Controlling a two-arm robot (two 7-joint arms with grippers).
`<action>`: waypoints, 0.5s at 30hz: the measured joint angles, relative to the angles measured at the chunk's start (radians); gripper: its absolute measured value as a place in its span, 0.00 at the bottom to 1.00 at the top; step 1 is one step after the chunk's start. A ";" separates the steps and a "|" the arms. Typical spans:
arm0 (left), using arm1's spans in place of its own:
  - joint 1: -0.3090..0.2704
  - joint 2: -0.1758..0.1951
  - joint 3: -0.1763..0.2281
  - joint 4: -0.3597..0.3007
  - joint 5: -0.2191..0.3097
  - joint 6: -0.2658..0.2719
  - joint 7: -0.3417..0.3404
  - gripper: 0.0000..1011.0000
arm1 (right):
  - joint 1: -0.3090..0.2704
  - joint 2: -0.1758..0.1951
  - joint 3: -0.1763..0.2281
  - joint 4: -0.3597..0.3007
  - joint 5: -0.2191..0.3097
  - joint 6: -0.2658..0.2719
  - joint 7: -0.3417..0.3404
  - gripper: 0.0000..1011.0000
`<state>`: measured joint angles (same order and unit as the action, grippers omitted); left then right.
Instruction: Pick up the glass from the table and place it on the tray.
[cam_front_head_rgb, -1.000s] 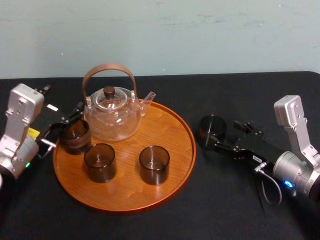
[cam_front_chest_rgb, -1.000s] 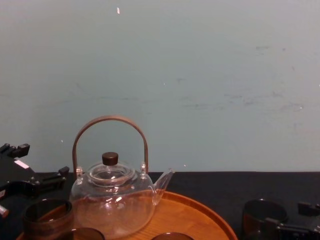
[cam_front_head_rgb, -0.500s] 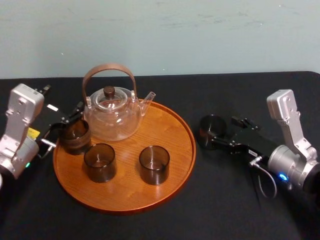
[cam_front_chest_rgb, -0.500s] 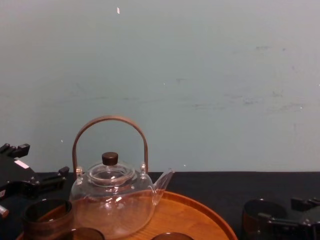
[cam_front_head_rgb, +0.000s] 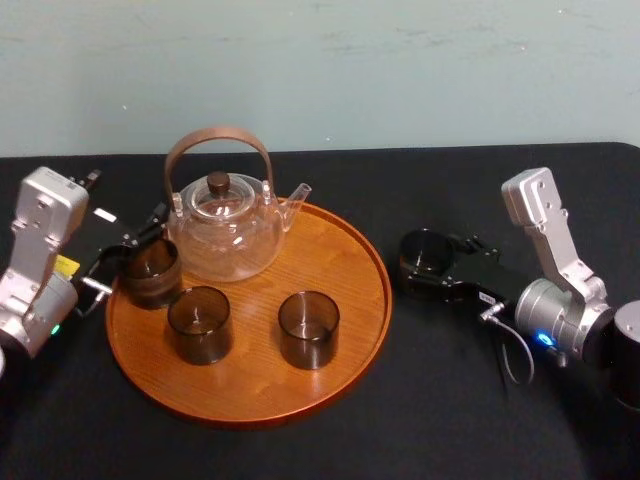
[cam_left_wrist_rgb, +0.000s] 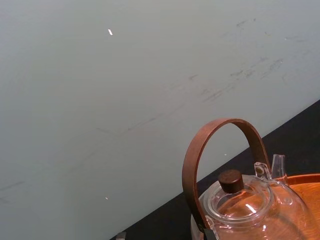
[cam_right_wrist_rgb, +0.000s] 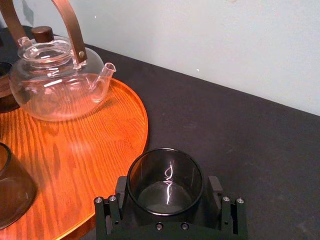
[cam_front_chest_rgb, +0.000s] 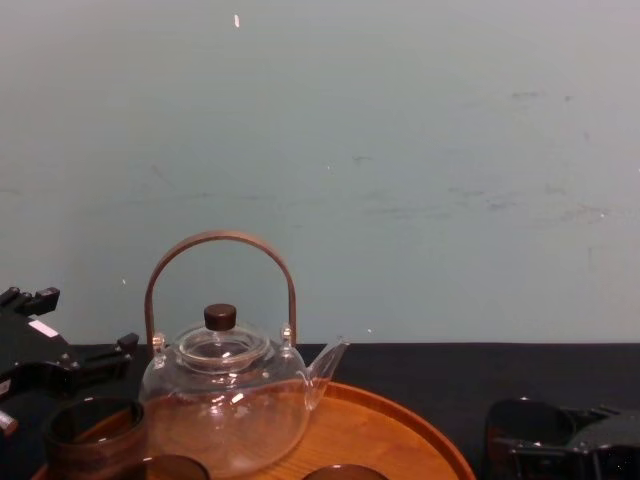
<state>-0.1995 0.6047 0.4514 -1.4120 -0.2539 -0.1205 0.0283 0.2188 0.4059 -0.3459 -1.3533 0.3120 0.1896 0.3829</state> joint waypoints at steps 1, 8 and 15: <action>0.000 0.000 0.000 0.000 0.000 0.000 0.000 0.99 | 0.008 -0.004 -0.003 0.008 -0.002 0.005 0.001 0.99; 0.000 0.000 0.000 0.000 0.000 0.000 0.000 0.99 | 0.032 -0.014 -0.015 0.033 -0.014 0.016 0.004 0.99; 0.000 0.000 0.000 0.000 0.000 0.000 0.000 0.99 | 0.036 -0.015 -0.018 0.036 -0.019 0.014 0.007 0.99</action>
<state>-0.1996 0.6047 0.4514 -1.4120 -0.2539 -0.1205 0.0283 0.2550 0.3908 -0.3641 -1.3172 0.2932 0.2036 0.3897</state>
